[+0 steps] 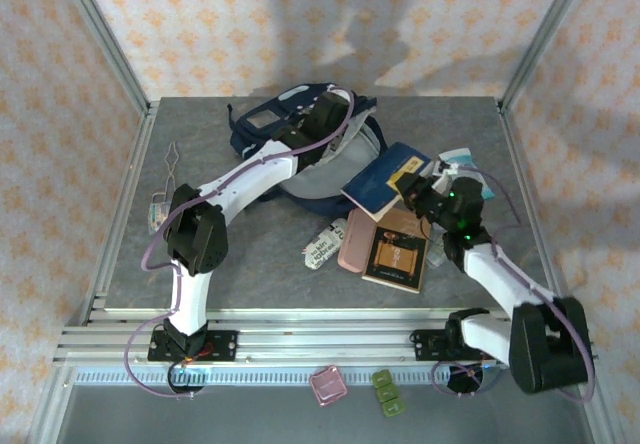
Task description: Pack the student bag
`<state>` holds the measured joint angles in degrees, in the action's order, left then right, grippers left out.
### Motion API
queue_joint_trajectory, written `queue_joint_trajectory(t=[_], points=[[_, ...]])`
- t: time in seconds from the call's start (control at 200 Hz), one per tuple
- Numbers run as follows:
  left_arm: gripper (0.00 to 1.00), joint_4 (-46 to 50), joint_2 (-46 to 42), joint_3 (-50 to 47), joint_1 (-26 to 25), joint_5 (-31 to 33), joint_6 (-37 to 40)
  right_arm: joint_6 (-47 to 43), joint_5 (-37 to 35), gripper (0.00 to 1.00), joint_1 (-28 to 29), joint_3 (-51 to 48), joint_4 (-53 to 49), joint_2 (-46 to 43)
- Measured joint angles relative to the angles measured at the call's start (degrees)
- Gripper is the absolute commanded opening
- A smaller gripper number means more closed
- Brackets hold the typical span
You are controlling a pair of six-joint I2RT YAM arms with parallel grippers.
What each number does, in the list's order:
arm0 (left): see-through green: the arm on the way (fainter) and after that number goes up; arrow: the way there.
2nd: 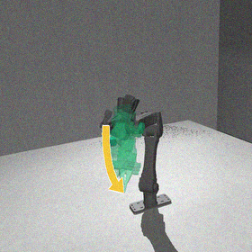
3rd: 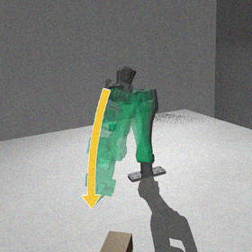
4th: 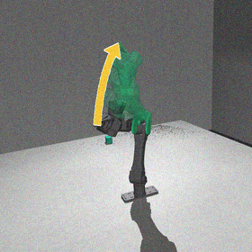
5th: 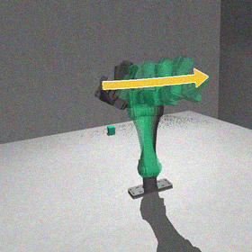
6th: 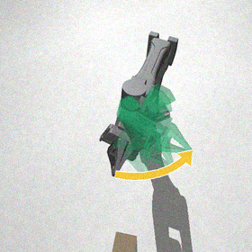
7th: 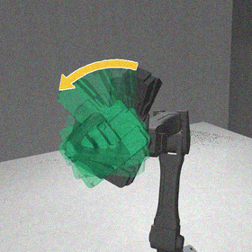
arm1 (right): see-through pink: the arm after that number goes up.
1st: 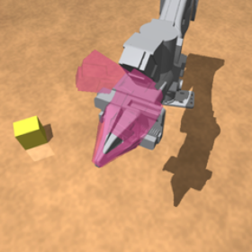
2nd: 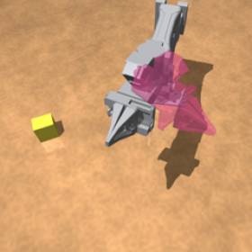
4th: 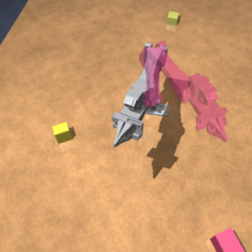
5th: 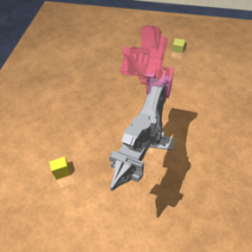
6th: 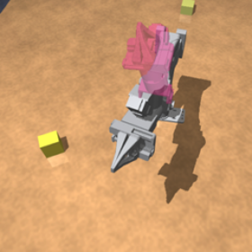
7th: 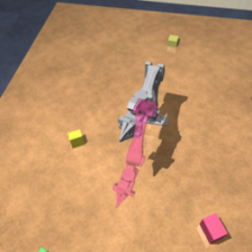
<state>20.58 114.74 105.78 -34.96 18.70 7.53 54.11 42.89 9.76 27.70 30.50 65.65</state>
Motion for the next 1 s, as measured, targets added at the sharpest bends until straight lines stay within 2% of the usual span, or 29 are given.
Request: queue_joint_trajectory(t=[0.165,0.365,0.581,0.706,0.761,0.811,0.866,0.896,0.921,0.931,0.996], points=[[0.00,1.22,0.00,3.02,0.66,0.00,-0.55,0.74,-2.91,0.00,6.49,9.14,7.08,16.55],[0.00,1.49,-0.07,3.37,0.94,-0.59,-1.05,6.40,-4.15,0.00,8.98,20.74,20.06,37.09],[0.00,1.99,-0.07,3.37,0.94,-1.99,-1.79,13.55,-7.37,0.00,12.11,40.92,21.81,56.96],[0.00,2.49,-0.07,3.72,0.96,-3.13,-2.93,16.46,-10.08,0.01,14.80,57.46,17.25,68.43],[0.00,2.84,-0.07,4.02,0.94,-3.52,-3.26,17.81,-11.39,0.08,15.85,65.33,14.34,73.33],[0.00,2.86,-0.07,4.11,0.94,-3.72,-3.61,19.34,-12.66,0.23,16.65,72.52,11.72,77.57],[0.00,2.84,-0.07,4.24,0.94,-3.89,-3.85,20.26,-13.20,0.45,17.38,79.34,8.90,81.72],[0.00,2.84,-0.07,4.24,0.94,-3.96,-4.07,20.81,-13.46,0.53,17.66,83.23,6.78,83.97],[0.00,2.84,-0.07,4.24,0.94,-3.96,-4.13,21.29,-13.53,0.73,17.86,86.49,4.94,85.79],[0.00,2.84,-0.07,4.24,0.94,-3.91,-4.15,21.20,-13.55,0.78,17.88,87.23,4.42,86.16],[0.00,2.84,-0.07,4.24,0.96,-3.85,-4.31,21.53,-13.42,0.92,18.08,91.73,0.24,88.41]])
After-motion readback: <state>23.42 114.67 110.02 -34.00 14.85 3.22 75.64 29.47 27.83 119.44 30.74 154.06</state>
